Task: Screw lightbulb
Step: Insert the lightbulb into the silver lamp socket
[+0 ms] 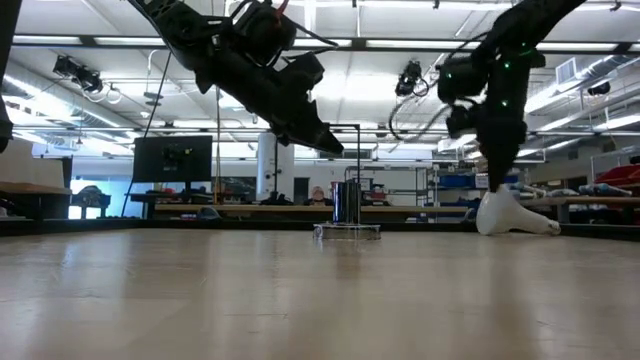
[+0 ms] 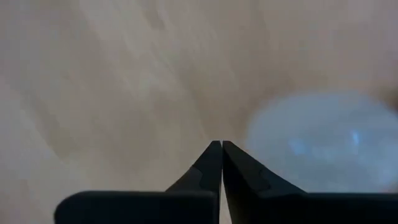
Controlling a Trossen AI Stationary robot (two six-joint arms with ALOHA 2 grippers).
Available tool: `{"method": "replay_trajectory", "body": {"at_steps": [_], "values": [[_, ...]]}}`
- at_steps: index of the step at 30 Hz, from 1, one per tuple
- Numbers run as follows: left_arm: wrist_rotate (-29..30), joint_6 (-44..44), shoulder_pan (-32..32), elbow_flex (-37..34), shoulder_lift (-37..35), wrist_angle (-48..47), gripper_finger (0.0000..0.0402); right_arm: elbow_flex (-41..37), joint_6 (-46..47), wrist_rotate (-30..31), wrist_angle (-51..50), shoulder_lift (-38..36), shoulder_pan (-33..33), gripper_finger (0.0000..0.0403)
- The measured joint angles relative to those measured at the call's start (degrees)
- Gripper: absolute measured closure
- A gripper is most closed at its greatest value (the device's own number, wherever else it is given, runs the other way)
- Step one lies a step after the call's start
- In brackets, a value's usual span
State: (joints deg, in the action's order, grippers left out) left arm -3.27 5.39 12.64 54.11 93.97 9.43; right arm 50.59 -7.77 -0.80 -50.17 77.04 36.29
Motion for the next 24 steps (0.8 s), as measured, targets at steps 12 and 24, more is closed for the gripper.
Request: {"method": "replay_trajectory", "body": {"at_steps": [12,24], "values": [[0.0,0.0,0.0,0.0,0.0,-0.6,0.0401,0.1,4.6,15.5,-11.4,-0.9,0.7,0.0278],[0.0,0.0,0.0,0.0,0.0,-1.4,0.0401,0.1,-0.2,18.5,-4.1,5.0,6.4,0.0162]]}}
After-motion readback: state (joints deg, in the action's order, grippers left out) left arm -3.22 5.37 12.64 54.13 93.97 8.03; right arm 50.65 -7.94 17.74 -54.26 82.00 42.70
